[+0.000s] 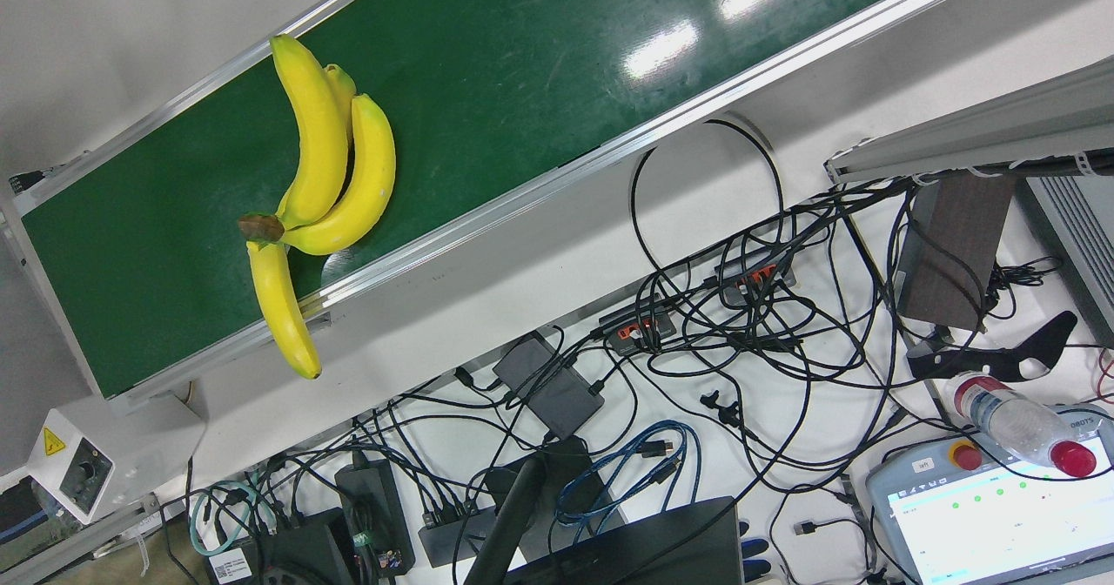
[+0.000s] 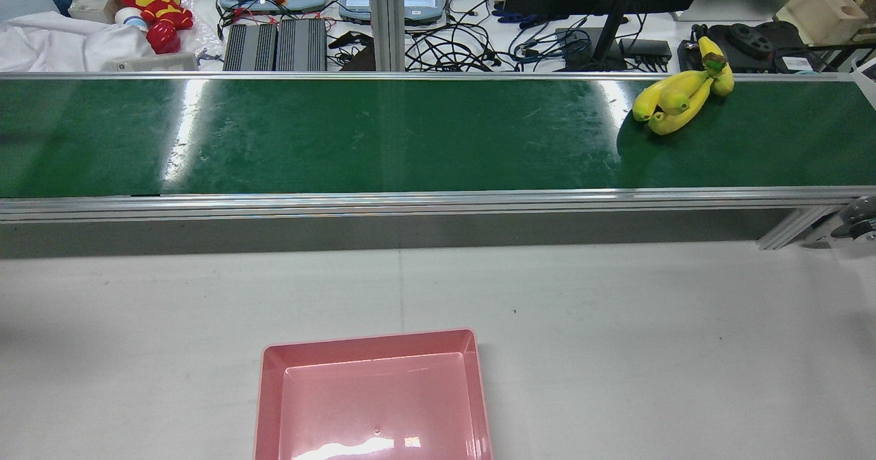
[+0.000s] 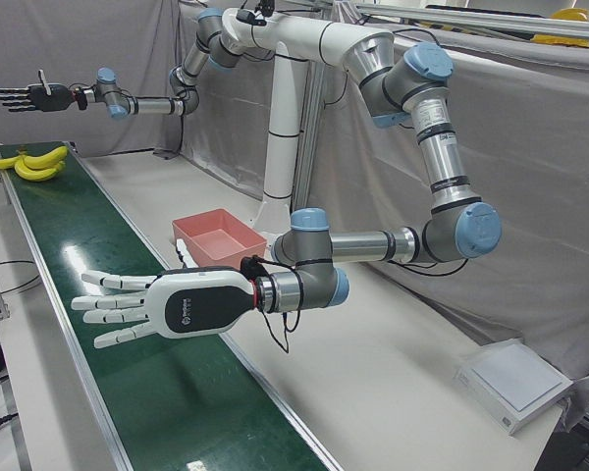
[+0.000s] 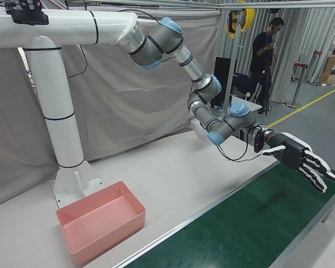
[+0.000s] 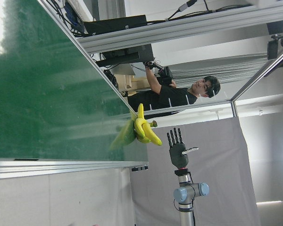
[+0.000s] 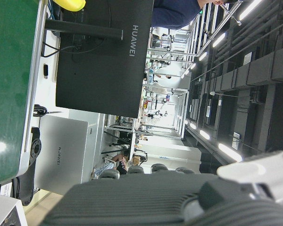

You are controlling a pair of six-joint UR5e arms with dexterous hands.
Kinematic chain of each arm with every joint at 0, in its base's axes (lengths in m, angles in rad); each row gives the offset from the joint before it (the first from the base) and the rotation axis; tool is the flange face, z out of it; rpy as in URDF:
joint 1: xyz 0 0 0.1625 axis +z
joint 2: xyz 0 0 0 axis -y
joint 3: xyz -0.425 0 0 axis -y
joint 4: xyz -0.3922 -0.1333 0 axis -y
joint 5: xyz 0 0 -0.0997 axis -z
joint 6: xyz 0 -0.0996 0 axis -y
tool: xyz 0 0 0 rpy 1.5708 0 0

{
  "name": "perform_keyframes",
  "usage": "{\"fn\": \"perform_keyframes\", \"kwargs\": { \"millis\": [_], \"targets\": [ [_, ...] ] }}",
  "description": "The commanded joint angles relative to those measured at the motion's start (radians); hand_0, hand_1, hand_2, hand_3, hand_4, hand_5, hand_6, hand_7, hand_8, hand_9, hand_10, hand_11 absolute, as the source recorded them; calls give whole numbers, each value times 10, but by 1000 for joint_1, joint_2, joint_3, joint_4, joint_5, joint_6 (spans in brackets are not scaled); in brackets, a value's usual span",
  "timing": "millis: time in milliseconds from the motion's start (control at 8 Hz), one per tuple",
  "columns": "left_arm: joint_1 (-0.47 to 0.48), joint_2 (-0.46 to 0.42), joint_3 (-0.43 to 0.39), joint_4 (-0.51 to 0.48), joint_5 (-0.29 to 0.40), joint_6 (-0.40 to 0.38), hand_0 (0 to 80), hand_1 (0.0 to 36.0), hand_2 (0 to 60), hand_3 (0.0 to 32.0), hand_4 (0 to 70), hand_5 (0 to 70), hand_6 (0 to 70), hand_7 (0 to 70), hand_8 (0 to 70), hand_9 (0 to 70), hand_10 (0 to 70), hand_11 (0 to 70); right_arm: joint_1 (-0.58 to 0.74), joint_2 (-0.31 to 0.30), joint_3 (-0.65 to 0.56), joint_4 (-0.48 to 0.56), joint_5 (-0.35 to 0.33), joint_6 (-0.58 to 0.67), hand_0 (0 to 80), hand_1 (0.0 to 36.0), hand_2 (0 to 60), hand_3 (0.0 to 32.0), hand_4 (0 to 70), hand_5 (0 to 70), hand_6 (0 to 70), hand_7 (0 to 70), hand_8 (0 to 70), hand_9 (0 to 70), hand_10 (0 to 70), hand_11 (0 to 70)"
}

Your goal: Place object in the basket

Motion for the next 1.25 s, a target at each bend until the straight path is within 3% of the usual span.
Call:
{"fn": "perform_keyframes", "kwargs": {
  "millis": [0, 125, 375, 500, 625, 875, 1000, 1125],
  "targets": [
    [16, 1, -4, 2, 0, 8, 582, 179, 0, 98, 90, 164, 12, 69, 89, 90, 38, 77, 0, 0, 0, 0, 0, -1, 0, 0, 0, 0, 0, 0, 0, 0, 0, 0, 0, 0],
    [79, -5, -2, 5, 0, 8, 594, 175, 0, 102, 95, 148, 7, 64, 89, 81, 30, 66, 0, 0, 0, 0, 0, -1, 0, 0, 0, 0, 0, 0, 0, 0, 0, 0, 0, 0],
    [153, -14, 13, 20, -8, 51, 576, 163, 0, 16, 175, 98, 25, 58, 73, 68, 19, 47, 0, 0, 0, 0, 0, 0, 0, 0, 0, 0, 0, 0, 0, 0, 0, 0, 0, 0],
    [139, -14, 13, 20, -8, 45, 575, 163, 0, 22, 168, 94, 25, 57, 72, 67, 16, 43, 0, 0, 2, 0, 0, 0, 0, 0, 0, 0, 0, 0, 0, 0, 0, 0, 0, 0],
    [115, -13, 13, 20, -8, 43, 577, 169, 0, 48, 131, 97, 25, 59, 70, 67, 13, 40, 0, 0, 2, 0, 0, 0, 0, 0, 0, 0, 0, 0, 0, 0, 0, 0, 0, 0],
    [105, -13, 13, 22, -8, 40, 581, 178, 0, 164, 8, 93, 19, 65, 76, 74, 3, 28, 0, 0, 2, 0, 0, 0, 0, 0, 0, 0, 0, 0, 0, 0, 0, 0, 0, 0],
    [104, -11, 13, 22, -6, 40, 575, 165, 0, 194, 0, 96, 15, 65, 76, 75, 1, 25, 0, 0, 2, 0, 0, 0, 0, 0, 0, 0, 0, 0, 0, 0, 0, 0, 0, 0],
    [104, -13, 13, 22, -5, 40, 578, 162, 0, 202, 0, 105, 13, 65, 80, 80, 5, 31, 0, 0, 2, 0, 0, 0, 0, 0, 0, 0, 0, 0, 0, 0, 0, 0, 0, 0]
  ]
}}
